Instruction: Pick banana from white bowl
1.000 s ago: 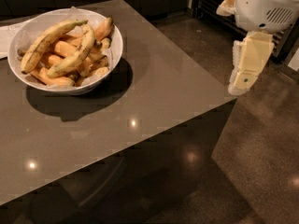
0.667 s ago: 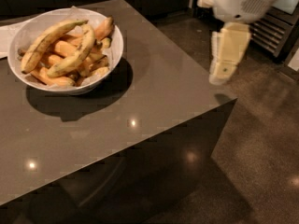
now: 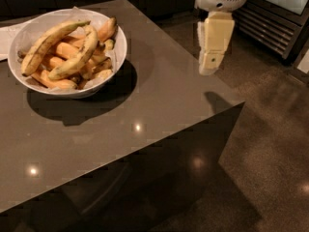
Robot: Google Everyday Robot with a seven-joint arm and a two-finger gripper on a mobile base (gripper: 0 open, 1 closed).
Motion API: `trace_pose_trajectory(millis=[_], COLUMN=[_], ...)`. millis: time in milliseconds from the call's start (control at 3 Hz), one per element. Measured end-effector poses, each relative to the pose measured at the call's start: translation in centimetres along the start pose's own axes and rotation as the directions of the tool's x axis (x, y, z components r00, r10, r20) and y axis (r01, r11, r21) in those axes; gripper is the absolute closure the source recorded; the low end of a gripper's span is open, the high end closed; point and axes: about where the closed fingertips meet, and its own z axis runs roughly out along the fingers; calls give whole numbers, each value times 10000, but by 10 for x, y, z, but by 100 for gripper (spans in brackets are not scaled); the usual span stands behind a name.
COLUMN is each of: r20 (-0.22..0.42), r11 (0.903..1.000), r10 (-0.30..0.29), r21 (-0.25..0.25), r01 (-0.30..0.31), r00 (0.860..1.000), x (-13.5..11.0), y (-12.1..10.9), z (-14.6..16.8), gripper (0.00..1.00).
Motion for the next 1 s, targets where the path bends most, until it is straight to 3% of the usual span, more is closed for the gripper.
trace_pose_trajectory(millis=[333, 667, 1000], r20=[124, 243, 424], r11=[9996, 9969, 9825], r10=[-132, -707, -1829], r21=[251, 373, 429], r01=[129, 698, 1811], r00=[9998, 9972, 9822], x=[-4, -25, -63], y=[-6, -26, -48], z=[0, 7, 17], gripper=[0, 0, 0])
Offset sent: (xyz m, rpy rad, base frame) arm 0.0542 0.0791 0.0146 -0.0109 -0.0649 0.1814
